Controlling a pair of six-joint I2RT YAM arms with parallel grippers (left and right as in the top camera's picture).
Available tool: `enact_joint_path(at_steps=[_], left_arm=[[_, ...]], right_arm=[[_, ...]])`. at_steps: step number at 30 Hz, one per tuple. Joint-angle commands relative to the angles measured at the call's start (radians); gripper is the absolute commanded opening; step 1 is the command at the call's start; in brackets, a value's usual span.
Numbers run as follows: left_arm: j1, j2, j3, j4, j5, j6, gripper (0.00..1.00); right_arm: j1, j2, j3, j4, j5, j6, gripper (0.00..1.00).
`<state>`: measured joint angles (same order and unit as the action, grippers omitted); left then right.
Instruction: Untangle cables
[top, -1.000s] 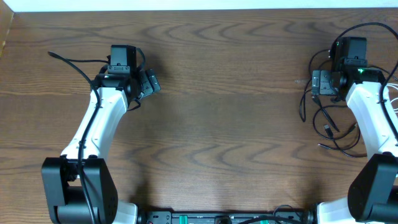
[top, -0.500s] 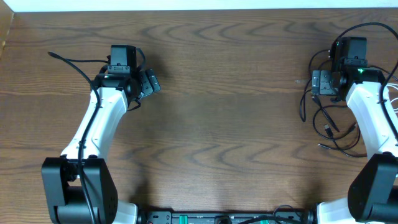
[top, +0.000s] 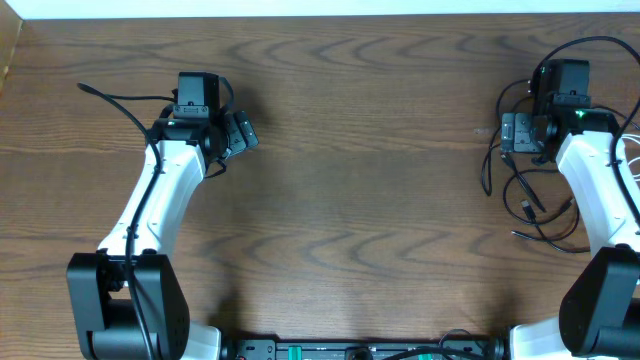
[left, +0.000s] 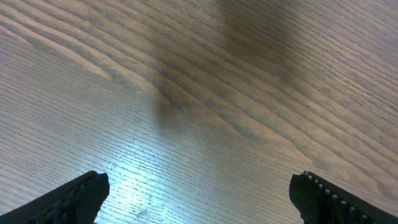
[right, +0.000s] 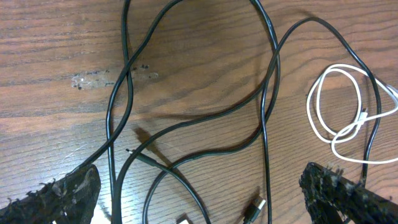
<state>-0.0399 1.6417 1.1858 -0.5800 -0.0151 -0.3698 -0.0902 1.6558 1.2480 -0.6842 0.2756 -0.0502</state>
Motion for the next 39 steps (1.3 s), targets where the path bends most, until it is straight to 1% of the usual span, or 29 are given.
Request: enact_joint_path(at_steps=[1,11,12,39], left_arm=[[0.004,0.003,0.009,-0.003,-0.020,-0.009,0.98],[0.004,0.003,0.009,-0.003,-0.020,-0.009,0.97],[0.004,0.003,0.009,-0.003,-0.020,-0.009,0.98],[0.004,0.003,0.009,-0.003,-0.020,-0.009,0.98]], right_arm=[[-0.001,0.007,0.007,-0.002,-0.006,0.012,0.99],[0.000,0.007,0.007,-0.002,-0.006,0.012,0.99],[0.000,0.007,0.007,-0.002,-0.006,0.012,0.99],[0.000,0.007,0.007,-0.002,-0.006,0.012,0.99]])
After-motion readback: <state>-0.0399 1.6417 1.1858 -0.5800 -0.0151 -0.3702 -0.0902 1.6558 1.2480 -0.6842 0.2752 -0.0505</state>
